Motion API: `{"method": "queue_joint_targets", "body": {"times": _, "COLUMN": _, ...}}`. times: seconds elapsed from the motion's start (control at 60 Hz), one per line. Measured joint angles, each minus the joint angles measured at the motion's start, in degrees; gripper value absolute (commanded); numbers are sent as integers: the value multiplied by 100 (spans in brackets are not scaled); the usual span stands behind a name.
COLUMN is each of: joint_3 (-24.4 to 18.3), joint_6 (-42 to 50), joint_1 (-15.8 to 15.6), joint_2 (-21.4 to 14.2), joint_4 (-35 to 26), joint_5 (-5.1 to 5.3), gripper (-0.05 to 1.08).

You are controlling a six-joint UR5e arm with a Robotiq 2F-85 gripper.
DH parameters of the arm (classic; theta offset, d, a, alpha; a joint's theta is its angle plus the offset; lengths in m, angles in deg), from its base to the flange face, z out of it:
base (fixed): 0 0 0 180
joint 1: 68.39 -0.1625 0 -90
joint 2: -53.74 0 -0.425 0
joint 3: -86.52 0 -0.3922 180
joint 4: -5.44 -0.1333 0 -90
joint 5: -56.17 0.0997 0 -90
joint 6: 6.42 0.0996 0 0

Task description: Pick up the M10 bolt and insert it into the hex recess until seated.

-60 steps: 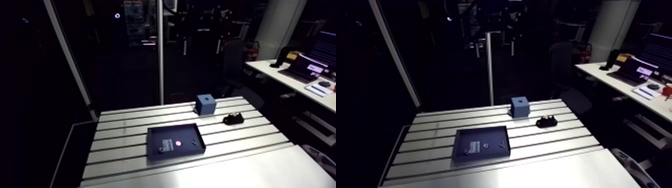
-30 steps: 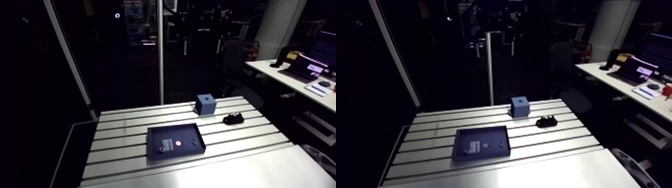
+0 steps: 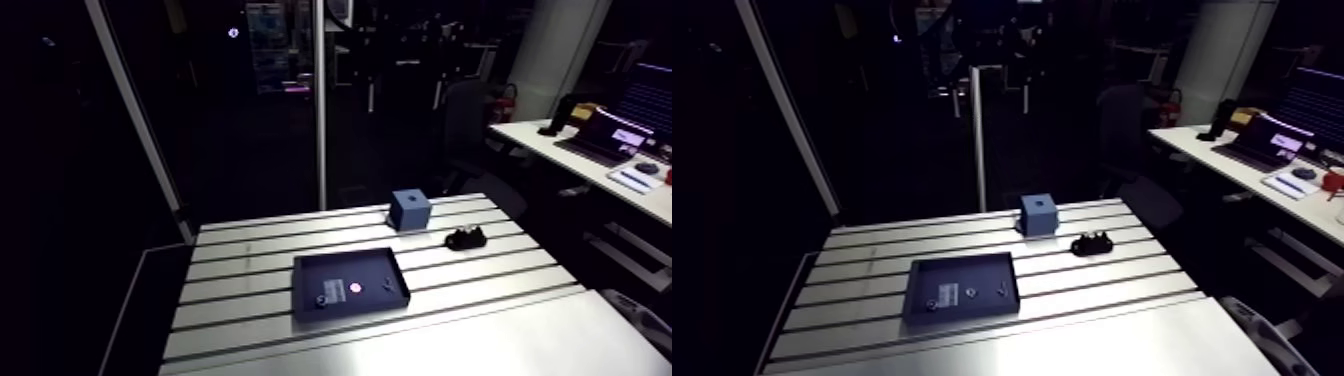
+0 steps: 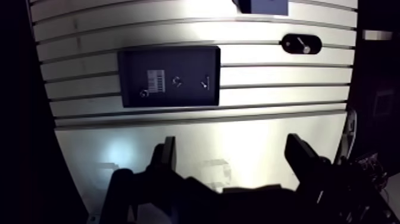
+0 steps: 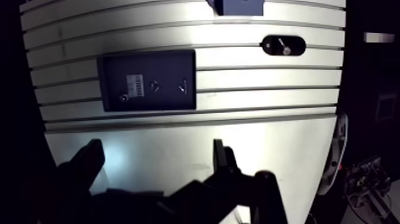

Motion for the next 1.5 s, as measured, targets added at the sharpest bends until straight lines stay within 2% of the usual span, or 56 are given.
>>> {"method": "queue_joint_targets", "body": {"times": 0.383, "joint_3": 115, "joint_6": -524, "joint_1": 382, "joint_2": 59, "joint_4": 480, "joint_5": -8, "gripper": 1}}
{"method": "queue_joint_targets", "body": {"times": 0.6, "joint_3": 138, "joint_6": -860, "joint_1": 729, "joint_2": 167, "joint_4": 698, "joint_5": 5, "gripper": 0}}
{"method": "queue_joint_targets", "body": {"times": 0.917, "joint_3": 222, "joint_6": -1032, "joint_1": 1003, "joint_2": 371, "joint_4": 1114, "joint_5": 13, "gripper": 1}}
{"method": "queue_joint_targets", "body": {"times": 1.217, "joint_3": 569, "joint_6": -1272, "joint_1": 1242, "joint_2": 575, "joint_4": 1718, "joint_5": 30, "gripper": 1}}
{"method": "queue_joint_targets", "body": {"times": 1.4, "joint_3": 902, "joint_6": -1410, "joint_1": 1402, "joint_2": 643, "joint_4": 2166, "joint_5": 95, "gripper": 1}}
{"method": "queue_joint_targets", "body": {"times": 1.5, "joint_3": 1075, "joint_6": -1443, "joint_1": 1515, "joint_2": 662, "joint_4": 2392, "joint_5": 182, "gripper": 1}}
